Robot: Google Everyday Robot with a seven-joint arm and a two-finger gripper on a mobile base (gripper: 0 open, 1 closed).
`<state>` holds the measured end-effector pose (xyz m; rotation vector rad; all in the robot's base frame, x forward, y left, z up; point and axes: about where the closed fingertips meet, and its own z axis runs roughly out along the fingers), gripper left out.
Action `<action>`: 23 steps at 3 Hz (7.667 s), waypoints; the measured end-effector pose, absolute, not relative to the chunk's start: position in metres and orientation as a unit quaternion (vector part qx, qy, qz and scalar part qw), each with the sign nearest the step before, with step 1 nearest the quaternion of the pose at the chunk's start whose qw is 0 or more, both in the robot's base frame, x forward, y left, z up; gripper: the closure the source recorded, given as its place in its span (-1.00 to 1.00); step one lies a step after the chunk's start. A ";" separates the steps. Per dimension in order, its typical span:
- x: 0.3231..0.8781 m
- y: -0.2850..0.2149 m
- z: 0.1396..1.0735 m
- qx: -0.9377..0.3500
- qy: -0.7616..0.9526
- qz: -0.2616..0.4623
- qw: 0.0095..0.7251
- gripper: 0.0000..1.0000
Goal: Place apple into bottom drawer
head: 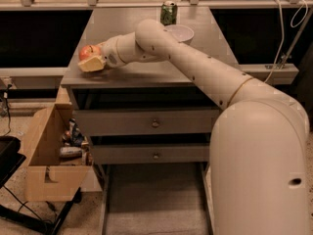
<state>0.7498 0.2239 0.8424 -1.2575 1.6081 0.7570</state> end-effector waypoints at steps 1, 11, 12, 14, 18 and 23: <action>0.750 0.224 0.842 -0.512 0.654 0.308 0.464 0.17; 0.653 0.134 0.999 -0.483 0.667 0.245 0.512 1.00; 0.585 0.116 1.024 -0.442 0.678 0.245 0.534 1.00; 0.471 0.116 0.923 -0.401 0.727 0.299 0.471 1.00; 0.504 0.010 0.603 -0.396 0.794 0.288 0.360 1.00; 0.519 0.017 0.388 -0.502 0.697 0.364 0.359 1.00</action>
Offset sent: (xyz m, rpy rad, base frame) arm 0.0000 0.0000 0.0000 0.0000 0.0000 0.0000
